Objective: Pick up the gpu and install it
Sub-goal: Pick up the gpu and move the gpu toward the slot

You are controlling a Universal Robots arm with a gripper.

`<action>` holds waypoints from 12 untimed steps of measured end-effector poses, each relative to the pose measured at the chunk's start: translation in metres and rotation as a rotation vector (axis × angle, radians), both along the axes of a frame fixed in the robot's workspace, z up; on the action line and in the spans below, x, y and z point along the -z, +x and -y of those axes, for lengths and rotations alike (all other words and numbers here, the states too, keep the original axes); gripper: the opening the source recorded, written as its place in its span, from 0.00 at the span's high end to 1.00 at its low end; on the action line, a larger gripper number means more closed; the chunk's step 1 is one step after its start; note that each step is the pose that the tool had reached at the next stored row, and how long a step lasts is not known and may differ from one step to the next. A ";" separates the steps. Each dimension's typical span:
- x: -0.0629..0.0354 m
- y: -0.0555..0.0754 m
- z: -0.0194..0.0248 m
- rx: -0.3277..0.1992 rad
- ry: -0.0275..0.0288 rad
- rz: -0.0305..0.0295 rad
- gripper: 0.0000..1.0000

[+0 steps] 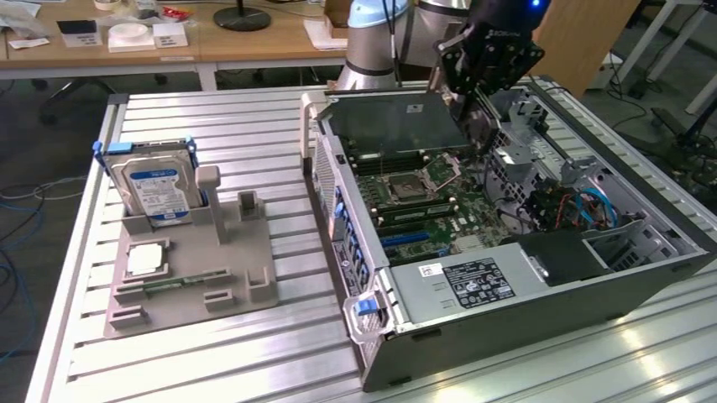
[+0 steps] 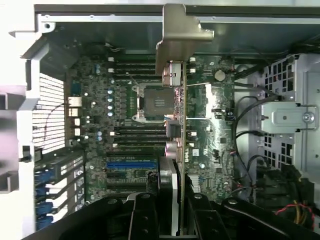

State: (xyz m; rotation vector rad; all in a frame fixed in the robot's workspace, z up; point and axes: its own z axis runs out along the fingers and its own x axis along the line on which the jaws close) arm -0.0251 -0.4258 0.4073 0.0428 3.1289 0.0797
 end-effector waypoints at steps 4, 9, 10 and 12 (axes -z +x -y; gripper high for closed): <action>0.0006 0.017 0.0000 0.000 0.0001 0.0000 0.72; 0.0007 0.018 0.0000 0.000 0.0001 0.0000 0.72; 0.0007 0.018 0.0000 0.000 0.0000 0.0000 0.72; 0.0007 0.018 0.0000 0.000 0.0000 0.0000 0.72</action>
